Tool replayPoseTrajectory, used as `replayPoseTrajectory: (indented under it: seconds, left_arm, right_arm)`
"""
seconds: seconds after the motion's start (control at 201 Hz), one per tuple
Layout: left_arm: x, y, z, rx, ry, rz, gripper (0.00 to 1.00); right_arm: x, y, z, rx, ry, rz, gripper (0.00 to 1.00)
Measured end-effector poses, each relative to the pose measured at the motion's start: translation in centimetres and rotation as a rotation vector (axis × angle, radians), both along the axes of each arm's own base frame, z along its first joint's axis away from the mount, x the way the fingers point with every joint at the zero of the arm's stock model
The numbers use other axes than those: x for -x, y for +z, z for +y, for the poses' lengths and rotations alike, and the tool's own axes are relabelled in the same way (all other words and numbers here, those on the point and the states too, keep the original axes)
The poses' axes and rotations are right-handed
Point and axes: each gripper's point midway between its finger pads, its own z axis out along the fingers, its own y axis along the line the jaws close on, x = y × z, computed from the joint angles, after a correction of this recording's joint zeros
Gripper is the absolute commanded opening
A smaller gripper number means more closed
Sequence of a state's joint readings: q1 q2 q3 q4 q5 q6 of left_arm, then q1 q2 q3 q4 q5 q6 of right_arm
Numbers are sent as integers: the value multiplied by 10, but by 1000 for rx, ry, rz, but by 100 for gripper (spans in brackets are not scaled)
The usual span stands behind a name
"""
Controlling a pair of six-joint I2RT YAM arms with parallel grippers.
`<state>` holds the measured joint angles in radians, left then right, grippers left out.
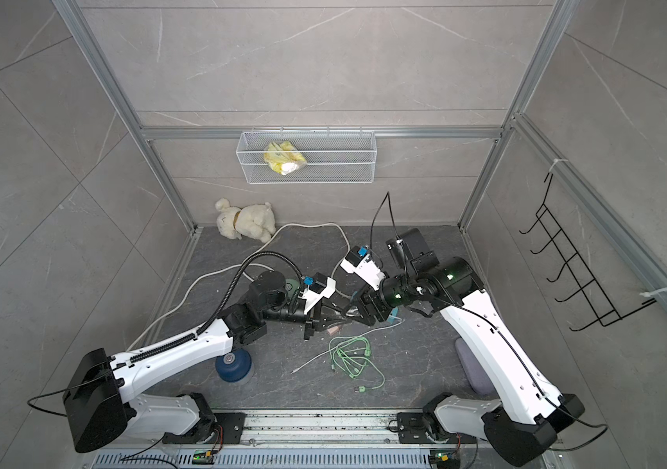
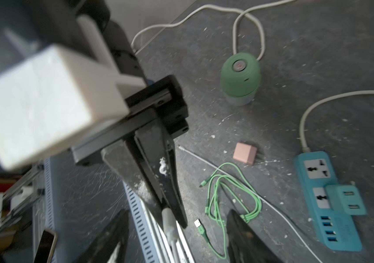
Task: Charge the cordless meat grinders
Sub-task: Adjust the charging cable.
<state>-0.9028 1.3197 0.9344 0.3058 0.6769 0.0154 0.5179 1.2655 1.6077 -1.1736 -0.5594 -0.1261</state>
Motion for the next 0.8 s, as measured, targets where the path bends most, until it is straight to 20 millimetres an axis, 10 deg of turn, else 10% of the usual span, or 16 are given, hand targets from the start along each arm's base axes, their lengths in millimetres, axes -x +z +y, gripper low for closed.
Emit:
replayPoseTrajectory:
  seconds: [0.284, 0.473, 0.802]
  left_arm:
    - [-42, -32, -28, -113, 261, -441, 0]
    - [-67, -55, -39, -181, 351, -601, 0]
    - [-73, -32, -44, -105, 411, -696, 0]
  right_arm:
    - [-34, 61, -58, -10, -681, 105, 57]
    - [-18, 26, -69, -7, -935, 407, 56]
    - [-18, -24, -42, -160, -1084, 761, 55]
